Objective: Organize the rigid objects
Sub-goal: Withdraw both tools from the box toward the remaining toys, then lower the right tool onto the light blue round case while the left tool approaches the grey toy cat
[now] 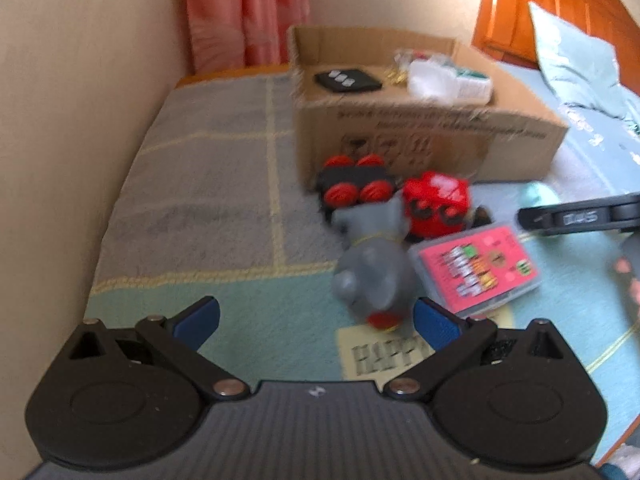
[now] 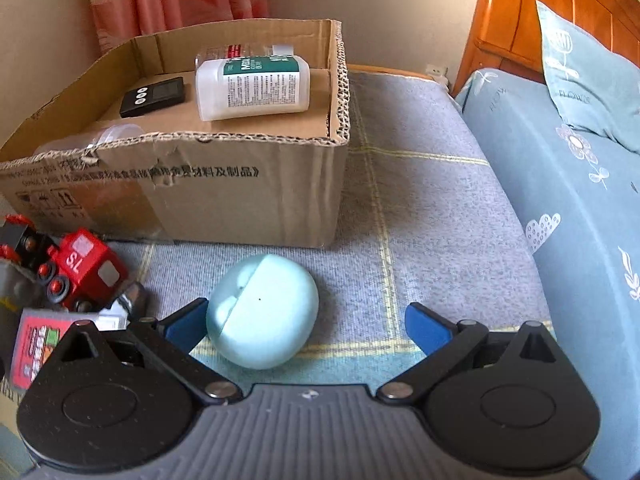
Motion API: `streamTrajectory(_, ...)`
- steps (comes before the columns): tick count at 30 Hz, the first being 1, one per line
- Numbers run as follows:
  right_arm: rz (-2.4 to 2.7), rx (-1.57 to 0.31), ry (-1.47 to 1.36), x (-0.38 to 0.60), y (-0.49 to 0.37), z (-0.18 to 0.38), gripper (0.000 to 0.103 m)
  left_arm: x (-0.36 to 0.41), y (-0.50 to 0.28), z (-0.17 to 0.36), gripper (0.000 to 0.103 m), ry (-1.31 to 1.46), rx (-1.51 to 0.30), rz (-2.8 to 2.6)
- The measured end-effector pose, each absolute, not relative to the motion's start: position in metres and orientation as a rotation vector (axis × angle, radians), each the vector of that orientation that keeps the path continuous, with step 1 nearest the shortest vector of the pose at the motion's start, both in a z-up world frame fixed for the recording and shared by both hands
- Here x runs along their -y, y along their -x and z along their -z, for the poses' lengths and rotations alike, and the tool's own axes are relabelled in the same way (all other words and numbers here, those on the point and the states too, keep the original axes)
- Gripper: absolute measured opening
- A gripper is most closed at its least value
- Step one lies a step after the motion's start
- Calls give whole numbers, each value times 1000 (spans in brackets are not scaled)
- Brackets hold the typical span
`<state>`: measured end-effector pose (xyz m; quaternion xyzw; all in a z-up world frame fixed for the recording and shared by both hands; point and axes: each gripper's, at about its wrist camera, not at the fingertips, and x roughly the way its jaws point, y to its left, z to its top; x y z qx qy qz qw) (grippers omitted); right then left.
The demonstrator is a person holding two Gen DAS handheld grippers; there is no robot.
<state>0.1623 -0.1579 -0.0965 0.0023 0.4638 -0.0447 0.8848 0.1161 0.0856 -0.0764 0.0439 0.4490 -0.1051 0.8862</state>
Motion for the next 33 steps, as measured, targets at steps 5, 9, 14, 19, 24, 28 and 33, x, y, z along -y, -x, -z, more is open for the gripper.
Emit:
streamTrajectory(5, 83, -954, 0, 158, -160, 97, 103, -108, -113, 81, 102, -39, -946, 194)
streamTrajectory(9, 82, -938, 2, 158, -157, 99, 103, -119, -119, 82, 102, -41, -947, 150)
streamTrajectory(14, 74, -937, 5, 158, -154, 99, 103, -122, -132, 82, 102, -86, -930, 94)
streamTrajectory(19, 62, -933, 12, 159, -152, 99, 103, -123, -135, 83, 102, -89, -923, 75)
streamTrajectory(24, 54, -931, 16, 159, -151, 99, 103, -113, -121, 84, 102, -92, -937, 126)
streamTrajectory(28, 46, -924, 20, 160, -151, 100, 103, -95, -108, 87, 102, -76, -930, 231)
streamTrajectory(33, 37, -915, 25, 161, -148, 100, 103, -73, -110, 96, 102, -73, -921, 228)
